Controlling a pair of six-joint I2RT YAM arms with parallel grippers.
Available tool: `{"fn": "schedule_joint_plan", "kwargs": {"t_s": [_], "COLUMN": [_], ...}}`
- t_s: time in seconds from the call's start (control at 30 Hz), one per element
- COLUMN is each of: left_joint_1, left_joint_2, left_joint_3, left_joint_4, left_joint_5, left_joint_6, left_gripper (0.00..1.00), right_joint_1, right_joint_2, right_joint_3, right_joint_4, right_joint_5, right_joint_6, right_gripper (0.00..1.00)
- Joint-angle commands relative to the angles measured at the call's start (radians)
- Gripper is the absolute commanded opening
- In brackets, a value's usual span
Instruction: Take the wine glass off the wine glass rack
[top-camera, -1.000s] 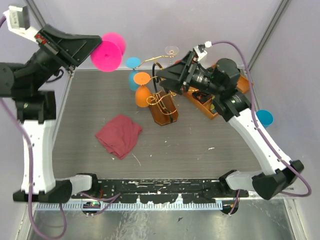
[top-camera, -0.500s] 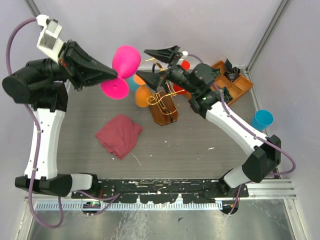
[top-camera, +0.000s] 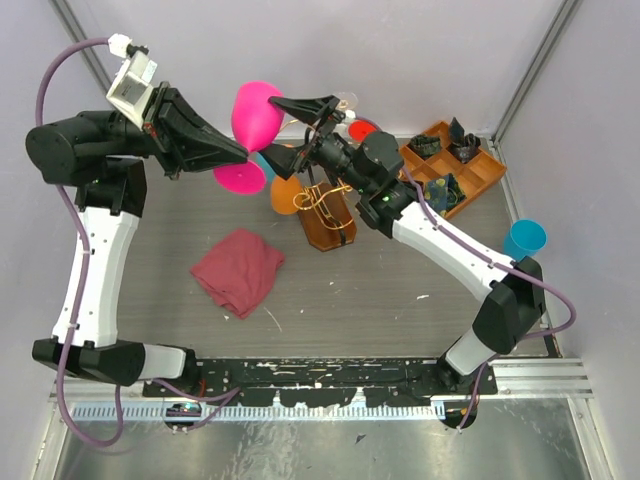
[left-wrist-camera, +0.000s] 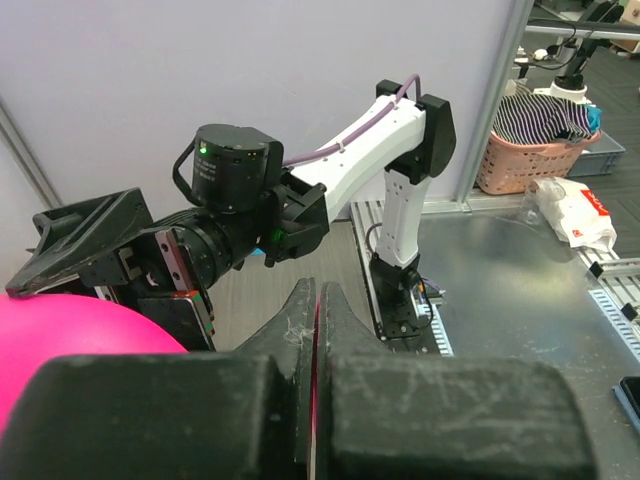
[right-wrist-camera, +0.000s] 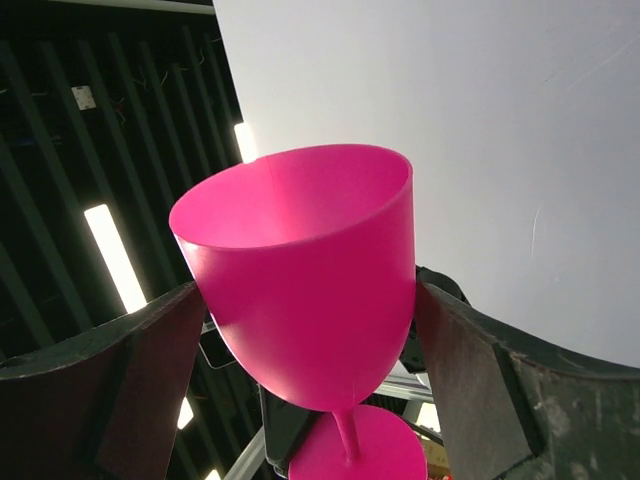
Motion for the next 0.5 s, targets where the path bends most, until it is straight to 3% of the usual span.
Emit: {"fn": "schedule_joint_plan", "kwargs": {"t_s": [0.0,0.17,0.37,0.47], "left_joint_1": [-0.004,-0.005,-0.003,0.0], "left_joint_2": [0.01,0.04,0.07,0.094], "left_joint_3": [0.009,0.024,0.044,0.066], "left_joint_4": [-0.014,-0.024,-0.066,-0.088], "left_joint_5": [-0.02,-0.02,-0.035,-0.052], "left_joint_6": [0.023,0.002,-0.001,-0.018], "left_gripper": [0.0,0.0,0.01,0.15], "right_joint_1": [0.017,0.024,0.025,0.025], "right_joint_2": [-0.001,0.026,0.039,0.04], "right_joint_3": [0.068,0.088,0.093,0.091], "right_joint_4": [0.075,0.099,0.133,0.141], "right_joint_5": [0.002,-0.001,0.002,0.002], "right_joint_6": [-0.007,-0.01,-0.018,-0.026], "right_gripper": [0.9,0.87,0.77,0.73]}}
